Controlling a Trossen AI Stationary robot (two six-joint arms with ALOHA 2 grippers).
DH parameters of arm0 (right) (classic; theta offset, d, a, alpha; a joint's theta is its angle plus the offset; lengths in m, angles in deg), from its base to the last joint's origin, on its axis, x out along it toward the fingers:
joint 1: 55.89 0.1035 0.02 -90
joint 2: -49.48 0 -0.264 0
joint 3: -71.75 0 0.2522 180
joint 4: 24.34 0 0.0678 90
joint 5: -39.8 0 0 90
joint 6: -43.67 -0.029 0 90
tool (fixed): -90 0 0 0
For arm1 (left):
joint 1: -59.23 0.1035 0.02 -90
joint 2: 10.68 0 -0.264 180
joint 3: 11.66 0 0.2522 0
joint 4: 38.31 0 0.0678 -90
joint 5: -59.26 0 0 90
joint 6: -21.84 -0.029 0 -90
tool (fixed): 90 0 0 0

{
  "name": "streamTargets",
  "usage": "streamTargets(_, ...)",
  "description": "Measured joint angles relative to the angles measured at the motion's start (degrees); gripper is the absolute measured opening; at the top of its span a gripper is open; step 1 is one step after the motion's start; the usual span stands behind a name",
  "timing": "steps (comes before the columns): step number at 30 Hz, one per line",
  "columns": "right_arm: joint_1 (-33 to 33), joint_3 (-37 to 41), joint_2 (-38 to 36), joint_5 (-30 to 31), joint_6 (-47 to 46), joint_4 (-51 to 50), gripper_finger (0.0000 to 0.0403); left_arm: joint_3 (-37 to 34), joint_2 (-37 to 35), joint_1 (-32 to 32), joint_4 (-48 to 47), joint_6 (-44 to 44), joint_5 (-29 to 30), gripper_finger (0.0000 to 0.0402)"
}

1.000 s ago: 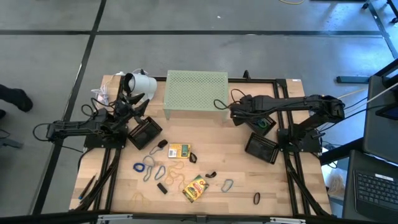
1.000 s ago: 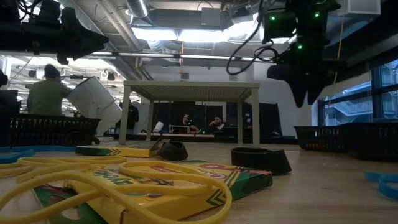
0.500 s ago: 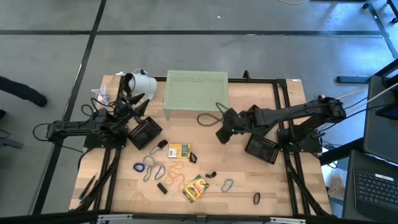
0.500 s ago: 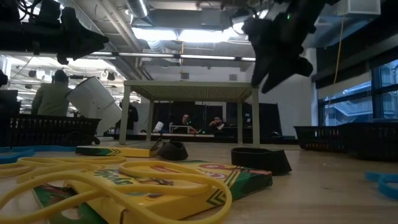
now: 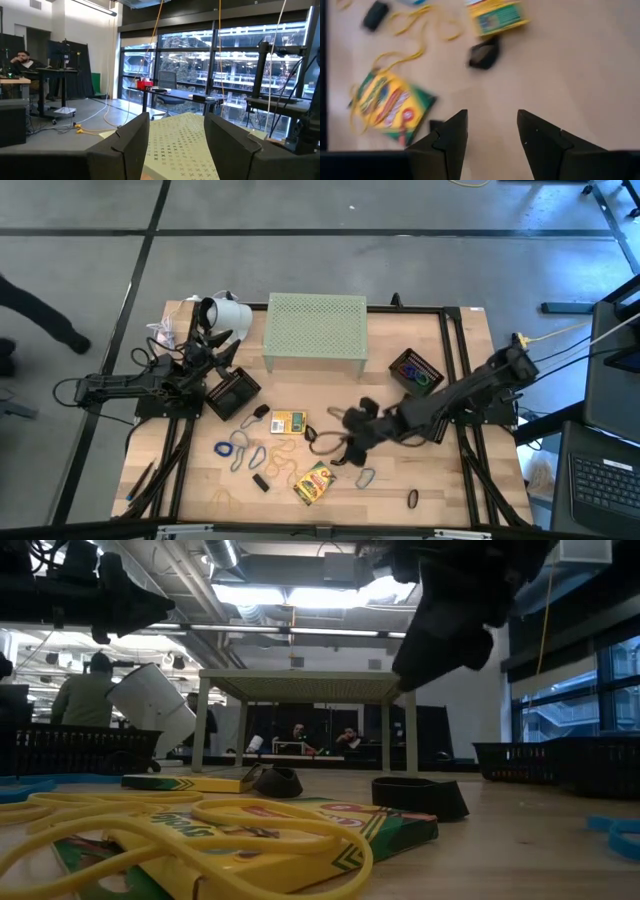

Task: Pick & Place Office Desk Supplies
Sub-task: Put the black rubber band into the bottom right black bin

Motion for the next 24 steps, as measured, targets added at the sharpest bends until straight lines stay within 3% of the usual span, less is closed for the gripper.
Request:
streamTargets(14,3.14,0.0,11.79,-3.96,4.27,6.16,0.0176,0.0,0.0,0.0,-0.98,0.0,0.0,0.0186)
streamTargets(24,3.23,-0.04,14.32,-4.41,4.41,10.41,0.0176,0.0,0.0,0.01,-0.97,0.0,-0.01,0.0186)
